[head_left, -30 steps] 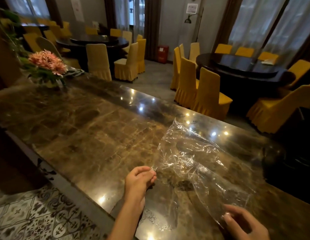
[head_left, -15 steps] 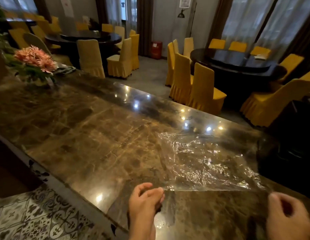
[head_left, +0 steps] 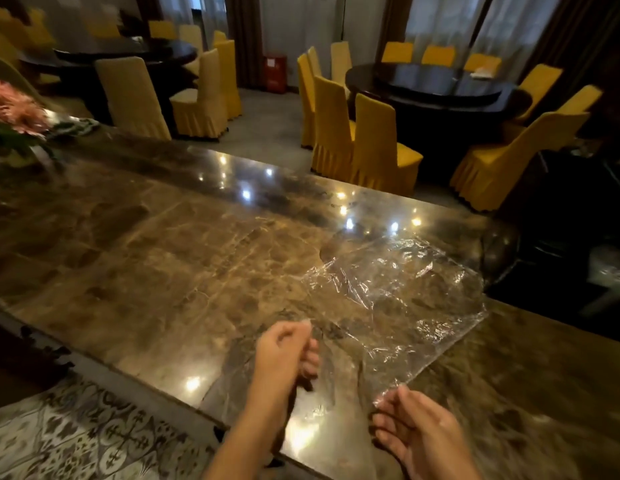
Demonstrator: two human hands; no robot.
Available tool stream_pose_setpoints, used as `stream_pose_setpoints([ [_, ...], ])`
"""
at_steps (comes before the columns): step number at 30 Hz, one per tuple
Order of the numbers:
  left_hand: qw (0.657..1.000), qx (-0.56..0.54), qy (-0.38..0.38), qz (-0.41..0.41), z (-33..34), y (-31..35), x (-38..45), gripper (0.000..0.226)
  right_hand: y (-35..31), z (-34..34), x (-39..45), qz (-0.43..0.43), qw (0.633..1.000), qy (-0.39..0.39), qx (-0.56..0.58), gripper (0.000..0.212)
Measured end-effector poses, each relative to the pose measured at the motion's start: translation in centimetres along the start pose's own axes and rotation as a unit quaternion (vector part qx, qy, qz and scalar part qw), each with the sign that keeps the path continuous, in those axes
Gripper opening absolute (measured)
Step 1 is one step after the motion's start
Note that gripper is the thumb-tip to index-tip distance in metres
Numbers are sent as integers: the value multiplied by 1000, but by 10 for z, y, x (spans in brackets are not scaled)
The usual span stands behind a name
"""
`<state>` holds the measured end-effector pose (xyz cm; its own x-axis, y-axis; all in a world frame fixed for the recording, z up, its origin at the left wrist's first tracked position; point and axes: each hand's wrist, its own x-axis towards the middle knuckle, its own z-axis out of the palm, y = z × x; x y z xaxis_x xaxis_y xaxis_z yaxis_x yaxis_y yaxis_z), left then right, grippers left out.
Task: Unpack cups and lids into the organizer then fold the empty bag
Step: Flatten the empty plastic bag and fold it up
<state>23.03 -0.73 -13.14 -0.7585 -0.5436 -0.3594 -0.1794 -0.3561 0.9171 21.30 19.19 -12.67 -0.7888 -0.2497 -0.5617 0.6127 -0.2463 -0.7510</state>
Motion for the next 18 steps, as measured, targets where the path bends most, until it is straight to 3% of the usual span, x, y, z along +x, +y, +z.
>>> stream_pose_setpoints([
  [2, 997, -32, 63, 33, -6, 18, 35, 28, 2, 1, -1, 25, 1000, -15, 9, 26],
  [6, 996, -38, 74, 36, 5, 41, 78, 28, 10, 9, -1, 69, 997, -45, -6, 40],
  [14, 998, -32, 61, 14, 12, 37, 84, 25, 11, 9, -1, 27, 999, -35, -5, 17],
  [18, 990, -40, 123, 55, -11, 37, 70, 21, 6, -4, -2, 18, 999, -39, -8, 16],
])
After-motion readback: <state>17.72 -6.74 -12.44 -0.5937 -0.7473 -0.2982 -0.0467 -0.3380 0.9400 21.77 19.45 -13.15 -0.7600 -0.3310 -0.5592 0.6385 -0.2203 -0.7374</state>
